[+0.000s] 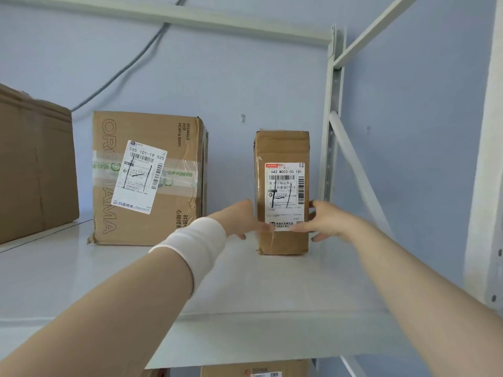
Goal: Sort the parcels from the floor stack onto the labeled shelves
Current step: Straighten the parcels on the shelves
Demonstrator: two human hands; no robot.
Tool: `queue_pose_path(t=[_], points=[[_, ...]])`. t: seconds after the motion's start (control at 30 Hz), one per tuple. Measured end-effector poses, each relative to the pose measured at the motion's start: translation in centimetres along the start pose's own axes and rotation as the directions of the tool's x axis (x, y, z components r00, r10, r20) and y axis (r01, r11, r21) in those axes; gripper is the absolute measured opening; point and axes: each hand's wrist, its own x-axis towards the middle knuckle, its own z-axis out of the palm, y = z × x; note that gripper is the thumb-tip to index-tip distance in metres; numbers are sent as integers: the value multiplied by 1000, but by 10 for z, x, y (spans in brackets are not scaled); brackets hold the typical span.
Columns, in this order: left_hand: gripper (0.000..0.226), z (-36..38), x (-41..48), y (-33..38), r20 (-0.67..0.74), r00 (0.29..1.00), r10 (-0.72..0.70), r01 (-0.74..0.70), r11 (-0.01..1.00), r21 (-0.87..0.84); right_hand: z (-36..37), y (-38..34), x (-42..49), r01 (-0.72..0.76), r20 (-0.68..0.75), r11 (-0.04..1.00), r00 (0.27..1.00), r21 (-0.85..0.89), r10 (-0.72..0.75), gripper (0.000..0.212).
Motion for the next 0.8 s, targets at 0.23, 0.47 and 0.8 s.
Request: queue_pose_path(t=[0.23, 0.47, 0.8], points=[[58, 7, 22, 0, 40, 998, 49, -41, 983, -177, 3, 10, 26, 19, 83, 996, 996, 93, -27, 61], [56, 8, 42, 0, 49, 999, 24, -13, 977, -214, 5, 12, 50, 14, 101, 995, 995, 101, -24, 65], [57, 13, 53, 1, 35, 999, -10, 18, 975, -223, 8, 22, 65, 3, 91, 993, 996, 122, -14, 70]])
